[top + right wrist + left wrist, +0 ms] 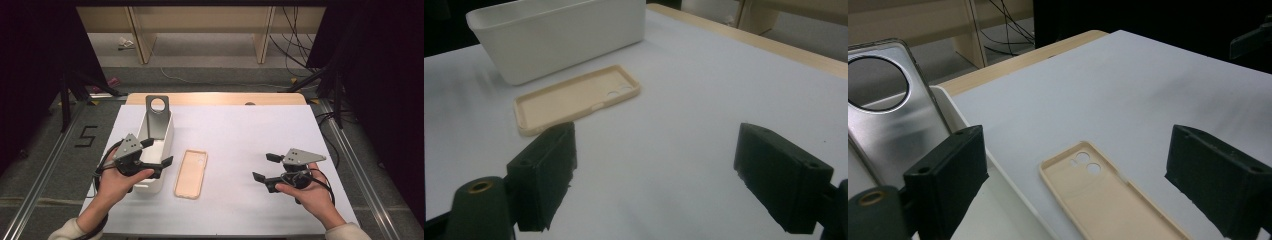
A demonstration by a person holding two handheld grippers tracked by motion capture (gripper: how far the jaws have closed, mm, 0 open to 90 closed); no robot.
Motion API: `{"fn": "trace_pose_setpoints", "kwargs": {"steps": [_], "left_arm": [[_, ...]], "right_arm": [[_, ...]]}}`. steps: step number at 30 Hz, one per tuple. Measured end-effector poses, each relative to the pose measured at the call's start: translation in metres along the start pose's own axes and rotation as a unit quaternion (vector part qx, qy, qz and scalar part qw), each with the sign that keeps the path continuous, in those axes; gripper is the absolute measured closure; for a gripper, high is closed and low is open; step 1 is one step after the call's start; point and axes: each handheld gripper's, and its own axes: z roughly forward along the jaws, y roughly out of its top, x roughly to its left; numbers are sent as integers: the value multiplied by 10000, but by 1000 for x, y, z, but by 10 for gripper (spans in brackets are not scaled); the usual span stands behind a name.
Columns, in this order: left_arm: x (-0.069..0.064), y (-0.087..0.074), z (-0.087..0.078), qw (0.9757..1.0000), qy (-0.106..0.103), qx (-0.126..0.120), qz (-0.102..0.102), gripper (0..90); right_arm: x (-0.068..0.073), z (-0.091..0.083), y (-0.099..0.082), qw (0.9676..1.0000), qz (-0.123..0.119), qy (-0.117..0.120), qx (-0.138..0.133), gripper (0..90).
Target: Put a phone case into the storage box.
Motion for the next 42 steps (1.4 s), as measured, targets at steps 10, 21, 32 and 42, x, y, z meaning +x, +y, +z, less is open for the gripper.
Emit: {"fn": "trace_pose_setpoints", "kwargs": {"steps": [10,21,32,42], "left_arm": [[-7,2,1,9996,5,221,169,127],[-14,5,4,9974,-58,503,514,169],[-44,16,18,9674,-422,1601,1917,254],[-68,8,38,9110,-898,2555,3110,341]], "right_arm": [[0,-1,-1,10000,-12,11,21,181],[-1,0,-1,10000,19,5,28,181],[-1,0,-1,10000,37,-30,11,181],[-3,0,-1,10000,67,-33,14,182]]}}
